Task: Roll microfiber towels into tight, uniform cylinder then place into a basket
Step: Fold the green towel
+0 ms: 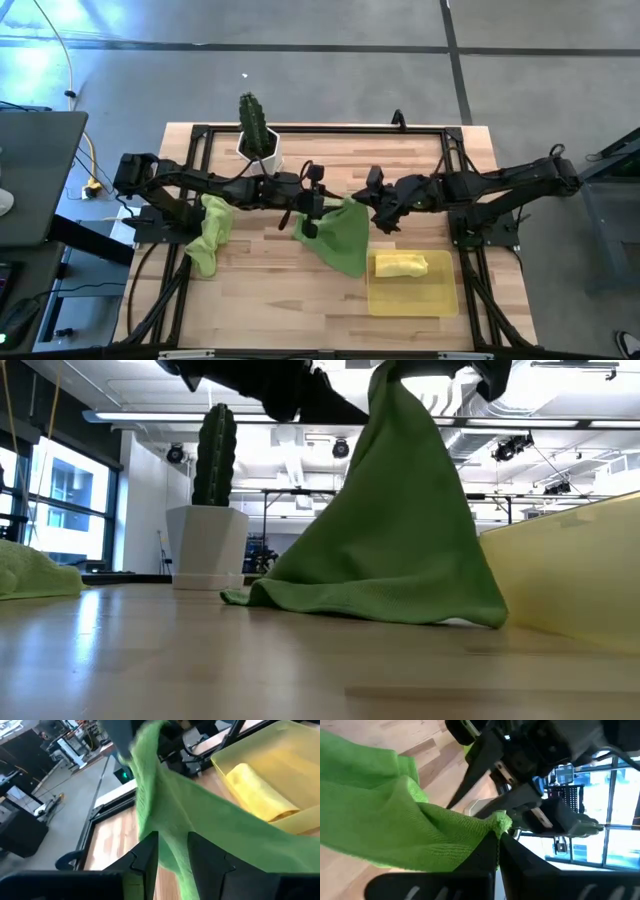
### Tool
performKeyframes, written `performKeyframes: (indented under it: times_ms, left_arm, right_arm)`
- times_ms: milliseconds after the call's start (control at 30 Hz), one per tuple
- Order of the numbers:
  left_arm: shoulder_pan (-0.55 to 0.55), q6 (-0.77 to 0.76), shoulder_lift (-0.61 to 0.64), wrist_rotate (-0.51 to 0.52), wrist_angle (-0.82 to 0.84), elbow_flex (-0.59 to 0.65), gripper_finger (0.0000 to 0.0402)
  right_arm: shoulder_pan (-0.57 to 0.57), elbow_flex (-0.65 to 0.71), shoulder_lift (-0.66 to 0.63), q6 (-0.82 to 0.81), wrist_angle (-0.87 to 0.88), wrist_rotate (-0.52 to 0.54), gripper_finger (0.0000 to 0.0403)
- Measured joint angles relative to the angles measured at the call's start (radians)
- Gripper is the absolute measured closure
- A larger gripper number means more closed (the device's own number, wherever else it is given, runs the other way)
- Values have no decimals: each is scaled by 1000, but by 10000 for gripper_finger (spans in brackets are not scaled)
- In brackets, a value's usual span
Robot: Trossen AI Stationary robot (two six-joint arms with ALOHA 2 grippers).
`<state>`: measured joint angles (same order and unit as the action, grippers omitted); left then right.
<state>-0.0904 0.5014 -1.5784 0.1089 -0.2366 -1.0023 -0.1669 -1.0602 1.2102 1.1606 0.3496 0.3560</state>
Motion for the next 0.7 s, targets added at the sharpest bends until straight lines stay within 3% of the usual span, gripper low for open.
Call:
performKeyframes:
  times_ms: [200, 400, 533, 700]
  left_arm:
    - [38, -52, -9, -101, 24, -1, 307]
    - [90, -106, -24, -93, 12, -1, 307]
    - [119, -84, -34, 22, -32, 0, 308]
    - [161, -15, -35, 298, -167, 0, 309]
  right_arm:
    - [3, -93, 0, 8, 66, 11, 403]
    - [25, -213, 0, 67, 81, 1, 403]
    - [40, -297, 0, 110, 81, -98, 403]
    - [76, -401, 9, 39, 78, -243, 403]
